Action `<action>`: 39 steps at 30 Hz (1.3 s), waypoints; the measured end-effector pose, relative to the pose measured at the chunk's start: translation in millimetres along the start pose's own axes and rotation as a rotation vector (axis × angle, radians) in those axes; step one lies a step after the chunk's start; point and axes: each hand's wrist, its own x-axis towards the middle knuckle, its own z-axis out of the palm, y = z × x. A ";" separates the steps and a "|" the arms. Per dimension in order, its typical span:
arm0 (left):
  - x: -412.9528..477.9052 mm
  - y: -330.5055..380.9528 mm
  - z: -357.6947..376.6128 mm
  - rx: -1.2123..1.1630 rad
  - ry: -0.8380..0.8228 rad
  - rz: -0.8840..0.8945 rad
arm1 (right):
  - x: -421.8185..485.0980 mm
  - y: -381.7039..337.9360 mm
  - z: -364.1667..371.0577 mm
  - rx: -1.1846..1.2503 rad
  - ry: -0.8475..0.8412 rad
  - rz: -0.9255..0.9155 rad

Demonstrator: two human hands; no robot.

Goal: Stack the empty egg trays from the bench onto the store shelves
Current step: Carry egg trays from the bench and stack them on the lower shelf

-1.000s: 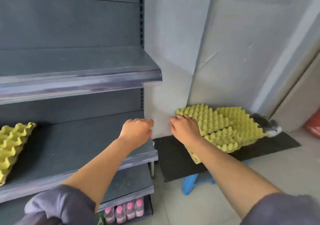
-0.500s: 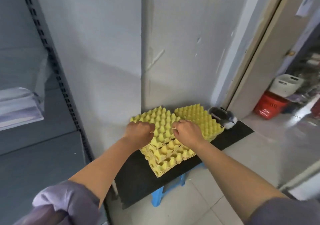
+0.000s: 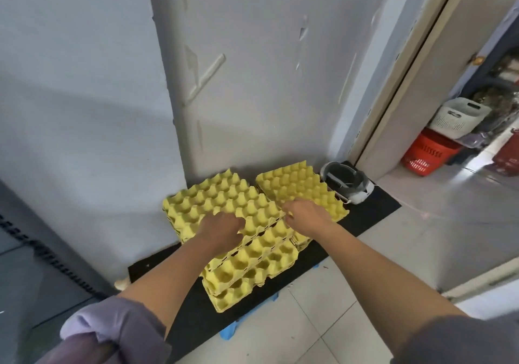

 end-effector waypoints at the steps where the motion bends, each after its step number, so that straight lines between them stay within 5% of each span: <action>1: 9.1 3.6 5.8 0.002 -0.032 -0.025 | 10.2 8.4 3.6 0.008 -0.029 -0.016; 13: 70.6 23.7 85.3 0.072 -0.161 -0.294 | 87.5 58.1 53.5 0.168 -0.255 -0.093; 25: 70.7 9.2 95.6 0.083 0.013 -0.219 | 105.8 39.7 72.5 0.282 -0.265 0.000; 29: 65.2 0.7 78.3 -0.077 0.035 -0.250 | 104.6 26.4 66.5 0.476 -0.394 0.087; 34: 63.2 -5.3 52.6 -0.209 0.100 -0.292 | 88.3 -6.1 48.7 1.019 -0.583 0.424; 39: 66.3 -9.8 39.6 -0.317 0.094 -0.298 | 94.7 -47.0 47.1 1.484 -0.554 0.678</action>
